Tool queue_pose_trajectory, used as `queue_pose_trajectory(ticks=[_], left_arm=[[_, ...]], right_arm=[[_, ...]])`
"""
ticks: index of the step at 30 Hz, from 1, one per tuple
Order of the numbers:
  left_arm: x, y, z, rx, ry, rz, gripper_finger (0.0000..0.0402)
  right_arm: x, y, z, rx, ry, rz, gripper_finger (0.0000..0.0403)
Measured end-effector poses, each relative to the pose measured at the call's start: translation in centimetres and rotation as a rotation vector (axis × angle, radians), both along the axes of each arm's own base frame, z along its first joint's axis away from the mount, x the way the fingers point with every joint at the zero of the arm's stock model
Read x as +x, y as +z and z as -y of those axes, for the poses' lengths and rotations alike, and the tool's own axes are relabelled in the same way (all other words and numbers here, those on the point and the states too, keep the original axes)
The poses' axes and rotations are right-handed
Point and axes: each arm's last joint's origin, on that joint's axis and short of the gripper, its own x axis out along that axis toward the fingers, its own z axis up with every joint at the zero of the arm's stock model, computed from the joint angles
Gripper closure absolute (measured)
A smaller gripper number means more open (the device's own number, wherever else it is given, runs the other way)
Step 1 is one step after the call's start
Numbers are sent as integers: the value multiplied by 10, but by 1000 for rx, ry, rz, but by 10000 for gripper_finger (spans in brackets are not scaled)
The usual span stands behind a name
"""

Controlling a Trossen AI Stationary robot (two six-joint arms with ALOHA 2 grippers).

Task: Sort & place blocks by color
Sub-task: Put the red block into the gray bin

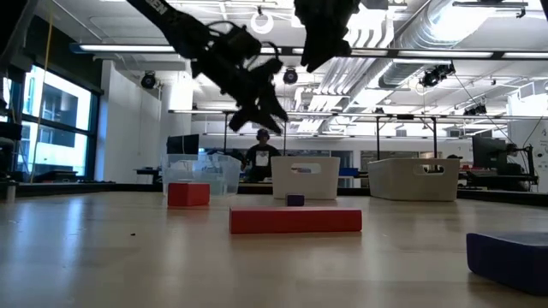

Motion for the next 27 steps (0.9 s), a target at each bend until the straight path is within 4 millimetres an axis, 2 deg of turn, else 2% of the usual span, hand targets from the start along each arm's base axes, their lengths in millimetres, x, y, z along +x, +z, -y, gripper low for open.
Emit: queue_pose_trajectory(ticks=[6,15,21,27], left_arm=[[-27,44,8,48,12,24,318],[-70,103,44,120,-5,57,318],[-99,128,67,123,-5,56,319],[-123,141,87,107,-5,38,320]], right_arm=[[3,0,-10,41,108,14,272],[15,1,-47,10,248,22,271],[22,3,-71,22,240,59,238],[27,4,-99,21,311,74,195]])
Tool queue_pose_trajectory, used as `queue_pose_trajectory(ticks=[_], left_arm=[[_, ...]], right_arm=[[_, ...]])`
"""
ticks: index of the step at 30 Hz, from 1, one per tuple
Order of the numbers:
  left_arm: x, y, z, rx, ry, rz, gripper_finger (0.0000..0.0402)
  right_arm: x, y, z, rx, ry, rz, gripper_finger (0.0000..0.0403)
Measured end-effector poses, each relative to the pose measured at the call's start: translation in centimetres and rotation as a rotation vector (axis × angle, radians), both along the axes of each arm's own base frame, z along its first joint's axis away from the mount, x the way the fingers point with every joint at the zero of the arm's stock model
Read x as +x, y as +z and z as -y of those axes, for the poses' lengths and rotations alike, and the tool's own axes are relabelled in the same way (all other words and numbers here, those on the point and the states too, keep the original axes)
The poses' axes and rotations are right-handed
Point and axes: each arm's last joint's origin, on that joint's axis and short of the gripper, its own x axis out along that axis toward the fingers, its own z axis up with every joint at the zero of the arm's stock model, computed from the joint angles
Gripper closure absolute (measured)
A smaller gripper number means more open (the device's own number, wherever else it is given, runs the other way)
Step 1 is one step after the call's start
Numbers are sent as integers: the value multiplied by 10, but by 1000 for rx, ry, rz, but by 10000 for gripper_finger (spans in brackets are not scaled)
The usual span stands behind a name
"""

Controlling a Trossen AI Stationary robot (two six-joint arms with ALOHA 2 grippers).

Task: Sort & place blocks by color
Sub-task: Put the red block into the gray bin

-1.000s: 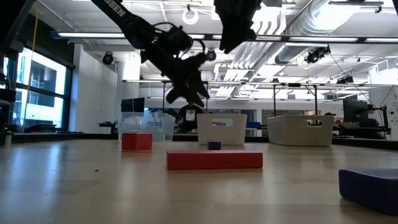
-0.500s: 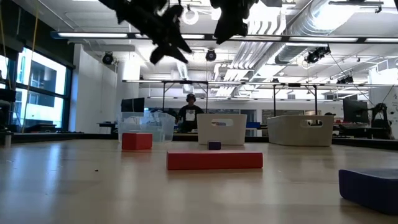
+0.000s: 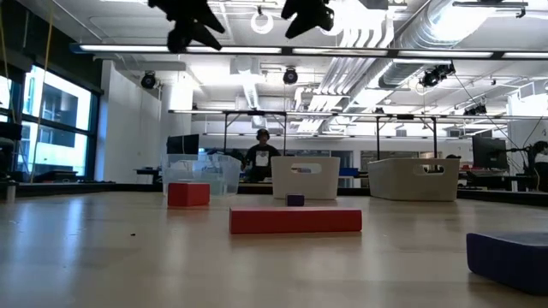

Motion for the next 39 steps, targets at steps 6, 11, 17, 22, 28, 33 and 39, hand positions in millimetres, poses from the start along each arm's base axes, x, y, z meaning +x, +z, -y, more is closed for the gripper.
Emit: queue_pose_trajectory(ticks=[6,11,17,22,28,33,39], left_arm=[[-15,-1,15,-55,-6,-77,320],[-14,-5,32,-55,-47,-171,320],[-5,-8,52,2,-70,-244,320],[1,-10,68,1,-113,-270,320],[2,-13,83,30,-80,-343,320],[5,-13,90,41,-95,-346,320],[5,-13,92,30,-92,-342,320]], right_arm=[[7,-12,-33,-1,91,15,192],[9,-27,-59,-41,133,6,192],[6,-42,-87,-25,191,-11,192],[5,-57,-109,-20,250,4,192],[4,-81,-129,10,263,25,192],[-1,-104,-140,5,254,9,192],[-5,-126,-150,-7,259,18,192]])
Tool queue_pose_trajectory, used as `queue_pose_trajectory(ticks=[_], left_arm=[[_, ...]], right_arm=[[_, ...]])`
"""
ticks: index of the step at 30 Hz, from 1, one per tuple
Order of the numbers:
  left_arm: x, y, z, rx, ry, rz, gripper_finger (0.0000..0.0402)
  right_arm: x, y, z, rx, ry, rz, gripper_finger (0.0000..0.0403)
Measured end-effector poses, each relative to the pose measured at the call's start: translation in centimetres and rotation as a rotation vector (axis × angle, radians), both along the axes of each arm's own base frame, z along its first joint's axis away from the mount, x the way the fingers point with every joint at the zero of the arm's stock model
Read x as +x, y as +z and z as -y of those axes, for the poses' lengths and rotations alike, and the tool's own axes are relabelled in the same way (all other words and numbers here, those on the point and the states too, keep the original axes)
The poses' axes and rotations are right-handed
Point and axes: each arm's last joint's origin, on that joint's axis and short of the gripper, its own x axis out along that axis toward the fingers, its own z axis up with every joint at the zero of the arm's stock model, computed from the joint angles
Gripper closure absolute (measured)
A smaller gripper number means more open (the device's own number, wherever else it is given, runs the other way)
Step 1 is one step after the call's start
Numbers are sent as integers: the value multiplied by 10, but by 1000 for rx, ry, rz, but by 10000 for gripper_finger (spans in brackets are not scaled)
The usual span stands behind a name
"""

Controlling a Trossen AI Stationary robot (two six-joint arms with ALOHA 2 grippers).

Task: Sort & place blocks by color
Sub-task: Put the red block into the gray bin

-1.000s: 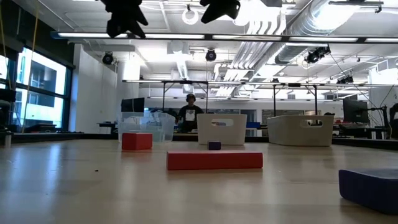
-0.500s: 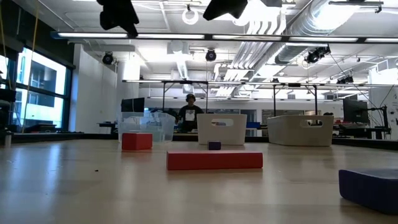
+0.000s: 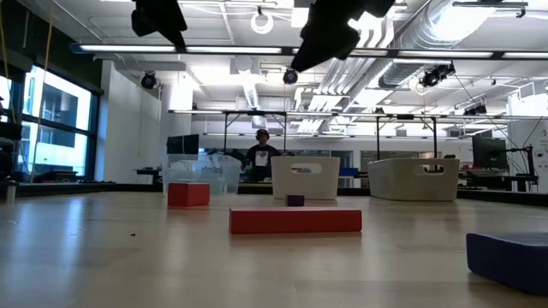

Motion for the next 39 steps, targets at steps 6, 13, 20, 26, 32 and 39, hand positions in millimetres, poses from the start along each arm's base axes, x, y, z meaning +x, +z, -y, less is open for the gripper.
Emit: queue_pose_trajectory(ticks=[6,13,20,26,32,39], left_arm=[[0,0,0,3,7,0,320],[0,0,0,3,8,-1,320],[0,0,-1,12,15,-3,320],[0,0,-1,12,15,-3,320],[0,0,-1,12,15,-4,320],[0,0,-1,1,28,-1,320]], right_arm=[[6,-31,-14,-68,28,-45,192],[16,-56,-20,-79,31,-65,192],[20,-75,-22,-84,43,-118,192],[22,-90,-23,-101,45,-157,192],[23,-104,-23,-114,38,-197,192],[22,-110,-26,-121,44,-219,192]])
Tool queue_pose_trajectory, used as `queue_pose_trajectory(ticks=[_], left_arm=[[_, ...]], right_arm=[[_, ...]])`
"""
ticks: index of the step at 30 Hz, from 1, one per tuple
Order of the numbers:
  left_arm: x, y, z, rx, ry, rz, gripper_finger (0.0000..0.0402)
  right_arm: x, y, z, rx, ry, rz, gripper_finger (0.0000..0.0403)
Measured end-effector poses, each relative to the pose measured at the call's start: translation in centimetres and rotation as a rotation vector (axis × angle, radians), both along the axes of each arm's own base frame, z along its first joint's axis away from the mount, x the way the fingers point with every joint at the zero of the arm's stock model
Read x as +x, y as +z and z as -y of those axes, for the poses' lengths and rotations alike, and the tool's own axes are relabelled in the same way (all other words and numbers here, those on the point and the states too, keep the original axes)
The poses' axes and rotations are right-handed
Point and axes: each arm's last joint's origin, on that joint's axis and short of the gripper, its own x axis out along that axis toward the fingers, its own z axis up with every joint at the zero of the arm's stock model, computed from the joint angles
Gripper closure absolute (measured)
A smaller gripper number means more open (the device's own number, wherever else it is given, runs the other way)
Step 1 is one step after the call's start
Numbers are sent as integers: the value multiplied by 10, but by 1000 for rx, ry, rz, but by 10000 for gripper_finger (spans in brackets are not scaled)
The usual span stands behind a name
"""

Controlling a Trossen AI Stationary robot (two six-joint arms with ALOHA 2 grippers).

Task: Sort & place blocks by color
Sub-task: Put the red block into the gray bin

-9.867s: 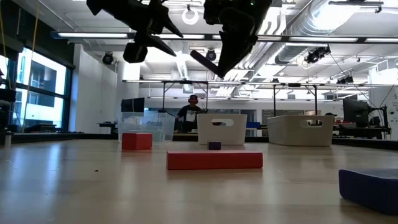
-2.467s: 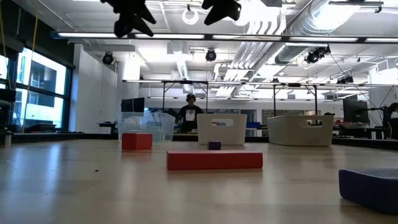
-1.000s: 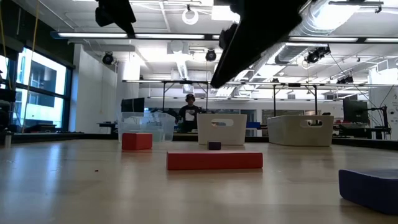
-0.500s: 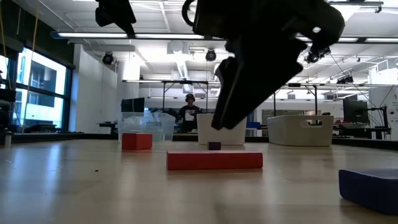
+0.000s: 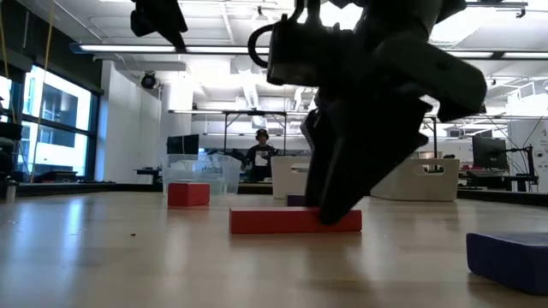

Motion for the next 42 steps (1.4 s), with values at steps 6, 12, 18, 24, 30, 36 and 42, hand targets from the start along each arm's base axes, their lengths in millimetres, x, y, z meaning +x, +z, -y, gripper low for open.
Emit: queue_pose_trajectory(ticks=[6,12,18,24,30,36,42], left_arm=[[0,0,0,-2,1,-1,320],[0,0,0,4,7,-3,320],[0,0,-1,13,14,-5,320],[0,0,-1,20,9,-8,320],[0,0,-1,24,4,-9,320],[0,0,-1,23,4,-9,320],[0,0,-1,24,4,-9,320]], right_arm=[[-2,-5,-1,-6,-19,-36,192],[-2,-5,-2,0,-37,-32,237],[-1,-4,-2,33,-83,-39,304],[2,2,-2,54,-118,-60,304],[12,25,5,-16,-144,-56,304],[23,58,20,-143,-142,-55,304],[26,84,46,-279,-184,-101,304]])
